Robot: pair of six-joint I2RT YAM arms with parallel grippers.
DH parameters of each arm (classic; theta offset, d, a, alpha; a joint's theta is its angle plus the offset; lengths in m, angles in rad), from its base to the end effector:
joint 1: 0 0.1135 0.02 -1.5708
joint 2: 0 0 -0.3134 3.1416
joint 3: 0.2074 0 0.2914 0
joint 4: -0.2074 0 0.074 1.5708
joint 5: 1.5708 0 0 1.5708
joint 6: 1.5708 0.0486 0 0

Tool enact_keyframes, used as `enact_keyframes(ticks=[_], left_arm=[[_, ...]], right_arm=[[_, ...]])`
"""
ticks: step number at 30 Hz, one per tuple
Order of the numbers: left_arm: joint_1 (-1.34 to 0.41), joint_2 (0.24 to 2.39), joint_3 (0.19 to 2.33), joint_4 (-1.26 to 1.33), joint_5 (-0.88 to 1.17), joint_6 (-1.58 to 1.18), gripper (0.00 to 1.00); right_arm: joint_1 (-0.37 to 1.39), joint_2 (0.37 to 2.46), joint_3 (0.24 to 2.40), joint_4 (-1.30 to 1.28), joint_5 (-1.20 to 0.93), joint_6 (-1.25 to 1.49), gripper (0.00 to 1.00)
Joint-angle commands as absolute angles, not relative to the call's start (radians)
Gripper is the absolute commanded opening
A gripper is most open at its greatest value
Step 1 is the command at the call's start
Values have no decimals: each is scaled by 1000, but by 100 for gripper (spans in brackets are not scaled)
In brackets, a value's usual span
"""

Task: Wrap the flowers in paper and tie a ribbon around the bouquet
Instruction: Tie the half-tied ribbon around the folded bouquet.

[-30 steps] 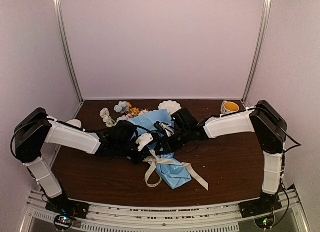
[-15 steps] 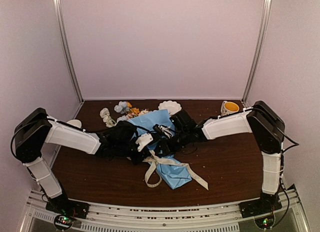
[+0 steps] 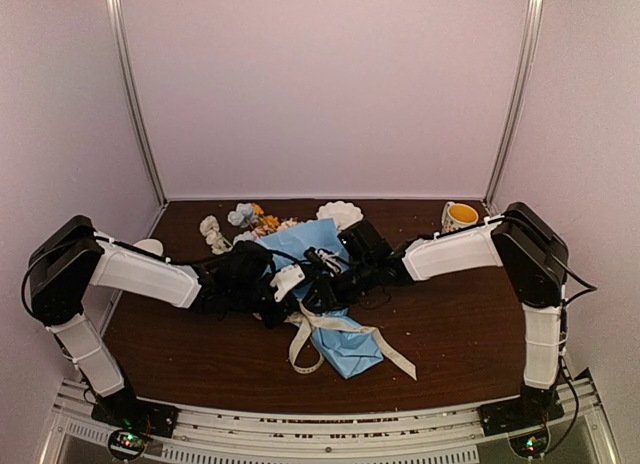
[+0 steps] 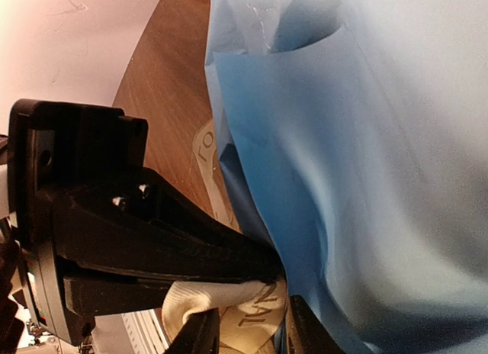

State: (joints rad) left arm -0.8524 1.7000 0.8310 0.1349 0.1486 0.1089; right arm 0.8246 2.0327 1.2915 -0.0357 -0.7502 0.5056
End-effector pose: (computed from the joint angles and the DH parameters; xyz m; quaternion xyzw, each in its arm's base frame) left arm 0.2453 -0.2915 0.1635 0.4481 0.7940 -0.2104 0.3528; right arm 0.3074 0.3813 0.1690 -0.2761 0.8247 0.4879 0.0745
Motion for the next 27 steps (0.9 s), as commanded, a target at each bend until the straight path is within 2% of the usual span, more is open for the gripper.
enact_keyframes(ticks=[1,5,7,14,17,21,23,27], left_arm=[[-853,1681,825,184,155,103,0],[-853,1680,825,184,158,103,0],[-853,1678,823,181,159,103,0],[-854,1652,814,168,145,112,0],[-853,1619,820,121,131,130,16],[-853,1522,832,14,137,161,44],[-851,1484,837,-53,158,177,50],[-851,1452,821,-168,135,196,54]], right_arm=[[834,2049,1309,-53,-685,485,29],[835,2047,1320,-109,-649,459,9],[834,2035,1315,-111,-631,455,2],[827,1996,1310,-136,-587,434,0],[827,1988,1310,-143,-586,425,0],[828,1983,1308,-150,-594,413,0],[828,1978,1304,-152,-593,406,0],[830,1965,1301,-149,-598,399,0]])
